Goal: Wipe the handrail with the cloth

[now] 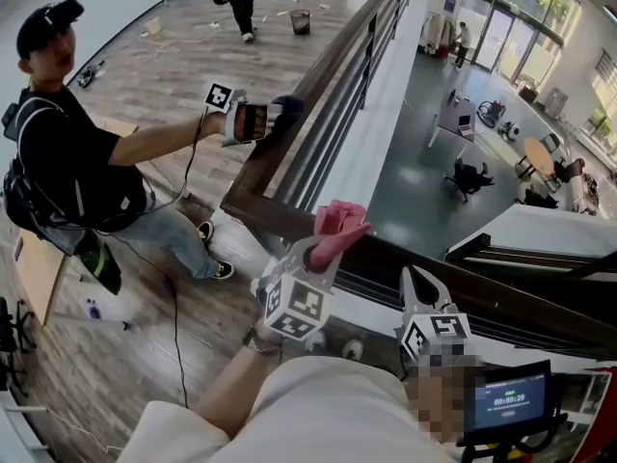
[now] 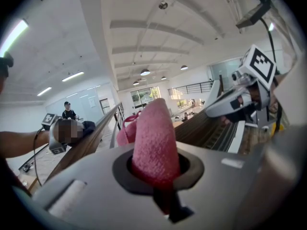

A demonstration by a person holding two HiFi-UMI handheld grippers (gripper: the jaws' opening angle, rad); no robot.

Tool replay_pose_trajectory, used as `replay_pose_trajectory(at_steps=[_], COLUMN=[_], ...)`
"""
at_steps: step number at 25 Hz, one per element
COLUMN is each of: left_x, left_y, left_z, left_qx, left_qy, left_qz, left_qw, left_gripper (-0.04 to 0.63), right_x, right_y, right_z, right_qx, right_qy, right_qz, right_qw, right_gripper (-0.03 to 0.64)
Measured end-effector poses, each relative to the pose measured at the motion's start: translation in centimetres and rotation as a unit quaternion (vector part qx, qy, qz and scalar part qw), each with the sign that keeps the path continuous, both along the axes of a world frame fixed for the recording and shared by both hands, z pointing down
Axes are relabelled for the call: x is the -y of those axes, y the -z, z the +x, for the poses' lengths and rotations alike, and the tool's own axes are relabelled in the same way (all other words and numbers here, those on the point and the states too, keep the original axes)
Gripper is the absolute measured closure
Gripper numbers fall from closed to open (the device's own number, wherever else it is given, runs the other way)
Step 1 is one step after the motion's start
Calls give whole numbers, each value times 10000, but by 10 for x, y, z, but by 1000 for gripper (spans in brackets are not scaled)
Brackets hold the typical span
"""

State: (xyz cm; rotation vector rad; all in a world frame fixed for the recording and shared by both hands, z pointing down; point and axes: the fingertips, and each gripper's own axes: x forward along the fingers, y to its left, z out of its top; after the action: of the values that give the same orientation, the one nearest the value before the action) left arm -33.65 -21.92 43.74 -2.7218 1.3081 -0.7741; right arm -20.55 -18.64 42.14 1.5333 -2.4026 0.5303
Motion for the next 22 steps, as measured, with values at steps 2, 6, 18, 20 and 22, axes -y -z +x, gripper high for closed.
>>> replay_pose_trajectory(at_steps=[2, 6, 18, 20, 22], left_x=[1, 3, 11, 11, 11], left_y=[0, -1, -3, -3, -4], left_z=[-3, -8, -37, -36, -34], left_qx=[-1, 10, -9, -41, -74], left_qy=[35, 96, 395, 395, 391], left_qz=[-7, -9, -60, -54, -50], left_qw=[10000, 10000, 9992, 9992, 9992], left_gripper=[557, 557, 557, 557, 558], right_x=[0, -1, -3, -3, -5], right_y=[0, -1, -3, -3, -3], right_z=[0, 0, -2, 0, 2], right_qx=[-5, -9, -7, -24, -45], right_qy=[7, 15, 33, 5, -5], right_qz=[1, 7, -1, 6, 5], right_qw=[10000, 10000, 10000, 10000, 10000], right_gripper=[614, 614, 614, 614, 614])
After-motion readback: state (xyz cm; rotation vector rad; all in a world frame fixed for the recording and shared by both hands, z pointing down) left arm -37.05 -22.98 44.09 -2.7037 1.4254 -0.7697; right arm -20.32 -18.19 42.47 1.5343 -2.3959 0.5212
